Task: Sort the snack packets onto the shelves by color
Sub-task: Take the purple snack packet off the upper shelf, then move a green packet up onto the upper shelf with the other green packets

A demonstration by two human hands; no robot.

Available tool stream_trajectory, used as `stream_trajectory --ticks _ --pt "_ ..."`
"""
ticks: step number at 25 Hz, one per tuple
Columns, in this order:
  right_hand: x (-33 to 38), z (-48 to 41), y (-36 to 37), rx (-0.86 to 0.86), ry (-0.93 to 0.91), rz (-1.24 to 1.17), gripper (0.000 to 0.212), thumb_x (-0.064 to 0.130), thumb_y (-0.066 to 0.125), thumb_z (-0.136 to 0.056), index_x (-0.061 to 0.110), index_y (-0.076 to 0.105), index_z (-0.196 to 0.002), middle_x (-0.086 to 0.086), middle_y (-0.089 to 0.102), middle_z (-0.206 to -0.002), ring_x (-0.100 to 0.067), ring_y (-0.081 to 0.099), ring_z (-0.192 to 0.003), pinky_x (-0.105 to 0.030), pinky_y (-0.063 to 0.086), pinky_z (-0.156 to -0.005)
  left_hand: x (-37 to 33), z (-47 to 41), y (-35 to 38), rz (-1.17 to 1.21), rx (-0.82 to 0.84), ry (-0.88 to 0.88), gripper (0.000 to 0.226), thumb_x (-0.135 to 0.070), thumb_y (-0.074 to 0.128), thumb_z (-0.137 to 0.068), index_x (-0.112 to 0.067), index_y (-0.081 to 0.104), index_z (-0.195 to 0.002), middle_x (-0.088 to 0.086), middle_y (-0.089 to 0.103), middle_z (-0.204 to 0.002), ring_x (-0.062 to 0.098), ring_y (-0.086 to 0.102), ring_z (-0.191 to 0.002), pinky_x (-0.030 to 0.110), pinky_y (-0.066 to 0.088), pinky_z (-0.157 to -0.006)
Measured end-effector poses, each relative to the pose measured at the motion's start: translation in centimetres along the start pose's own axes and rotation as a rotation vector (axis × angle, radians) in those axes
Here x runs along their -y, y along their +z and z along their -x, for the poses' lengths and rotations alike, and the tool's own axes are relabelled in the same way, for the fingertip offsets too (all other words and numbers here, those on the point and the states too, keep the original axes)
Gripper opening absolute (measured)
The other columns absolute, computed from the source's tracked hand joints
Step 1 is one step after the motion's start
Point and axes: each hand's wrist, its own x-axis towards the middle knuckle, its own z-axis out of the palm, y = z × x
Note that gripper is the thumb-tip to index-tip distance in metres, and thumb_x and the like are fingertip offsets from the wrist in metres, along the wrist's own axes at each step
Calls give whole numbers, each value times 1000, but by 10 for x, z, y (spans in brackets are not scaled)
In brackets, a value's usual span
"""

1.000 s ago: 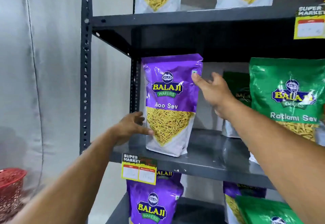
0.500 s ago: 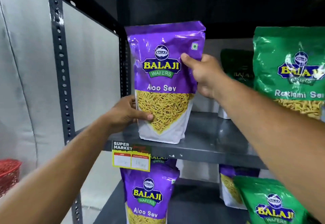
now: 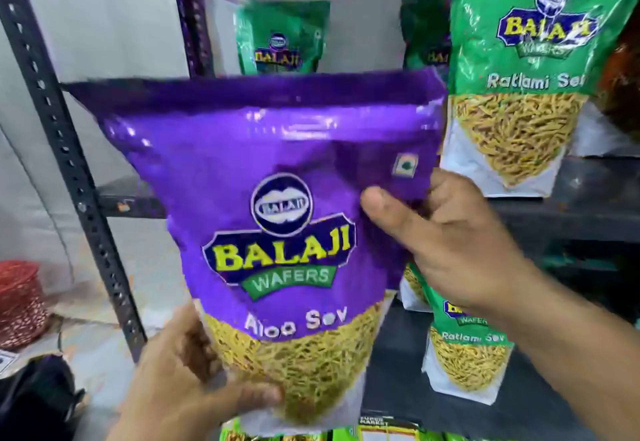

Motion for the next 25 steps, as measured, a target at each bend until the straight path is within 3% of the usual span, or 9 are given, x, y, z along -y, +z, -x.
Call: stream_trajectory --ticks 2,4,6,10,14,19,21,23,25 --pt "-43 29 -16 9 102 146 15 17 60 -80 17 72 -89 13 73 -86 -2 62 -80 -20 54 -74 59 9 14 30 -62 -219 122 -51 92 0 -14 58 -112 1 80 -84 17 75 -73 41 63 -67" --pt "-94 48 -34 -48 260 143 14 22 63 -78 17 73 -86 11 73 -83 -4 61 -77 -23 52 -72 115 10 37 -44 -118 -318 115 -60 86 1 -17 56 -101 -14 76 -69 2 72 -70 18 57 -61" --pt "-143 54 -52 -133 407 79 17 26 67 -76 15 73 -87 2 74 -87 -12 64 -79 -33 52 -77 159 1 74 -177 -126 -274 91 -26 97 -26 -25 53 -107 -9 73 -95 13 70 -97 13 55 -71" --pt "-200 49 -70 -294 575 -39 12 4 62 -83 13 69 -84 1 76 -77 -15 68 -73 -30 53 -70 216 -21 105 -200 -266 -280 88 -16 94 -28 -38 50 -101 -6 72 -97 20 69 -91 35 58 -79" --pt "-219 42 -70 -384 608 -4 15 3 61 -83 15 68 -80 4 75 -75 -14 67 -72 -31 54 -68 240 -38 115 -245 -347 -263 72 -18 94 -40 -38 48 -92 -12 66 -91 22 65 -86 32 51 -74" --pt "-205 77 -68 -358 637 30 25 4 56 -88 11 57 -111 -3 64 -112 -15 60 -101 -37 44 -101 253 -28 114 -226 -354 -271 85 -26 90 -40 -32 48 -114 2 67 -111 20 65 -98 38 54 -86" --pt "-188 121 -79 -314 702 56 43 15 61 -86 8 49 -127 -2 57 -125 -13 57 -111 -30 43 -98 267 -4 118 -279 -404 -224 79 -26 88 -39 -16 54 -109 4 65 -108 18 66 -97 25 54 -85" --pt "-164 163 -100 -375 651 156 45 43 73 -71 18 66 -108 -3 75 -101 -14 70 -91 -26 54 -83 271 24 135 -419 -395 -161 65 -33 83 -42 -21 59 -101 -14 61 -108 -1 58 -105 8 42 -89" --pt "-151 183 -135 -631 563 303 53 63 76 -50 27 69 -89 0 76 -80 -9 70 -72 -14 54 -66 265 31 160 -466 -203 -100 72 -39 82 -46 -39 53 -112 -28 57 -117 -5 54 -111 12 42 -90"
